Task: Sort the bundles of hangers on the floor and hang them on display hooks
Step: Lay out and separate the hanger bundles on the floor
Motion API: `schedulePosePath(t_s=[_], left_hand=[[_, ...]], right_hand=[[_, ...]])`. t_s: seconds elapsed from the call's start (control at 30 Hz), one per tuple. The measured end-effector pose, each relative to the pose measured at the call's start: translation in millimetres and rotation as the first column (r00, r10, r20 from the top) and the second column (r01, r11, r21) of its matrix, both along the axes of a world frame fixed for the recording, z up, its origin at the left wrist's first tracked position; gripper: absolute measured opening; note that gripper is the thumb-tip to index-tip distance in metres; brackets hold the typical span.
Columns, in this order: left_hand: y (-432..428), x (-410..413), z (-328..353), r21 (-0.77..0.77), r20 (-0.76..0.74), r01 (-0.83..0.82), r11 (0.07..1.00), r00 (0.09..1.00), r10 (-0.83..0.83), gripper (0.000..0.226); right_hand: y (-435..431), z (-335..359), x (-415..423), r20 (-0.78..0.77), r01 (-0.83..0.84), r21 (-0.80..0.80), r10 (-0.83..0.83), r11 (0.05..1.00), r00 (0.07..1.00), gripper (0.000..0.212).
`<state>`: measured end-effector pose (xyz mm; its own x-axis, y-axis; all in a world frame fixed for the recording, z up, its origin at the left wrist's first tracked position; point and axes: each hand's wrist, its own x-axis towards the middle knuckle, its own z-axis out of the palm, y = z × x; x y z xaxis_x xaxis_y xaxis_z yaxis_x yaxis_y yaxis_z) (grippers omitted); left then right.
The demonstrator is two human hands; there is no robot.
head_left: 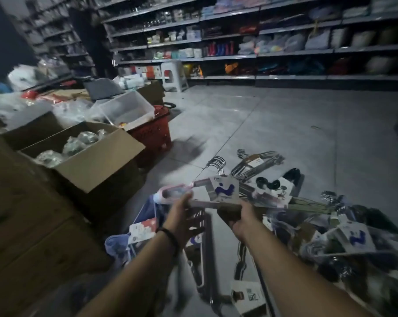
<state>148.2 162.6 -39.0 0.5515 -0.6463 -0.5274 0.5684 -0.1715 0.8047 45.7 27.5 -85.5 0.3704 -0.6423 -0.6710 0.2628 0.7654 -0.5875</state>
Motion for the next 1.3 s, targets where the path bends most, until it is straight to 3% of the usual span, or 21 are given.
schedulePosePath(t_s=[0.07,0.13,0.2,0.27,0.33,0.4,0.47,0.57,0.7,0.8,0.93,1.03,1.1,1.17,1.3], left_hand=[[35,31,-3,-0.029,0.013,-0.042,0.999,0.999,0.042,0.051],[64,56,-17,0.033,0.223,-0.065,0.997,0.973,0.056,0.036],[77,67,-33,0.231,0.430,0.078,0.970,0.886,-0.174,0.038],[78,67,-56,0.400,0.356,0.311,0.862,0.814,-0.459,0.044],[78,58,-81,0.475,0.268,0.401,0.783,0.782,-0.563,0.044],[82,41,-103,0.421,0.184,0.417,0.806,0.830,-0.526,0.039],[86,34,-120,0.354,0.121,0.360,0.863,0.898,-0.424,0.037],[84,37,-141,0.308,0.163,0.284,0.908,0.925,-0.344,0.026],[63,55,-183,0.460,0.370,0.192,0.867,0.846,-0.384,0.057],[41,76,-204,0.483,0.375,0.135,0.865,0.861,-0.344,0.057],[15,99,-234,0.523,0.341,0.094,0.847,0.888,-0.309,0.051],[4,109,-261,0.659,0.305,0.083,0.747,0.879,-0.367,0.056],[3,104,-270,0.708,0.238,0.109,0.698,0.893,-0.381,0.071],[3,96,-269,0.686,0.230,0.123,0.717,0.899,-0.374,0.074],[-3,95,-264,0.666,0.281,0.090,0.741,0.889,-0.361,0.059]], right_hand=[[2,-6,8,-0.076,0.020,-0.065,-0.025,0.998,0.997,0.022],[7,-12,16,-0.310,0.042,-0.214,-0.109,0.976,0.945,0.032],[14,-17,20,-0.563,-0.133,-0.368,-0.107,0.920,0.820,0.044],[22,-25,31,-0.652,-0.338,-0.418,-0.020,0.843,0.758,0.043],[30,-37,45,-0.715,-0.508,-0.433,0.059,0.745,0.697,0.036],[36,-49,58,-0.792,-0.608,-0.428,0.048,0.668,0.609,0.030],[36,-64,68,-0.825,-0.641,-0.407,0.038,0.651,0.563,0.029],[28,-91,79,-0.824,-0.671,-0.371,0.105,0.642,0.556,0.032],[12,-144,99,-0.703,-0.673,-0.284,0.329,0.683,0.631,0.030],[16,-162,116,-0.621,-0.711,-0.282,0.443,0.644,0.647,0.021],[21,-178,131,-0.566,-0.709,-0.325,0.471,0.626,0.676,0.032],[23,-199,133,-0.497,-0.728,-0.196,0.574,0.656,0.651,0.042],[29,-202,128,-0.412,-0.690,-0.069,0.609,0.721,0.678,0.028],[35,-200,126,-0.378,-0.644,-0.026,0.588,0.765,0.715,0.019],[33,-183,122,-0.344,-0.600,-0.103,0.537,0.793,0.770,0.020]])
